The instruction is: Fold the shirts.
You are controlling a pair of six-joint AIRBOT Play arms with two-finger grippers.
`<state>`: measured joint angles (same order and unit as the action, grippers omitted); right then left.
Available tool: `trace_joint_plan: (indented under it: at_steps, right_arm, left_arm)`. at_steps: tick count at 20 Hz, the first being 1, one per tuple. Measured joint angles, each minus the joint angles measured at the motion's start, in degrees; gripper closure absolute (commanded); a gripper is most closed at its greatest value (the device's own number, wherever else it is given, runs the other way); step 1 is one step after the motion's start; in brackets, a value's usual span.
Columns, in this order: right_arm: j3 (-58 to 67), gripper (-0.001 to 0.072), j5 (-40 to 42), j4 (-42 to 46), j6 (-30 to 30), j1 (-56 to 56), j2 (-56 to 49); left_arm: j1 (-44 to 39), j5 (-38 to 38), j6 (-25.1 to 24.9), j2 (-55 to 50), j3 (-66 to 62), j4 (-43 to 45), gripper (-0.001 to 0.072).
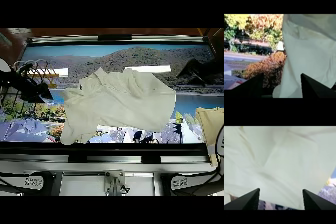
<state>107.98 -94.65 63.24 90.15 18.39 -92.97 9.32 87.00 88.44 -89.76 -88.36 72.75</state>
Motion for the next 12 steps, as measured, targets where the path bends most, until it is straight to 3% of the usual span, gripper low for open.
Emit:
trace_joint_plan:
  at_steps: [6, 10, 12]
  right_arm:
    - [-19.3, 0.0085, 1.3, -4.0, -5.2, 2.8, 9.6]
    - [-23.6, 0.0085, 2.6, -7.3, -7.2, 2.6, 11.4]
    - [-24.4, 0.0084, 2.9, -7.9, -7.5, 2.6, 11.6]
  left_arm:
    - [0.0, -8.6, -3.7, -0.9, 13.7, -7.9, 0.0176]
    - [-0.2, -16.4, -5.0, -4.1, 16.5, -13.7, 0.0182]
    - [-0.4, -19.1, -5.5, -5.8, 16.9, -15.1, 0.0249]
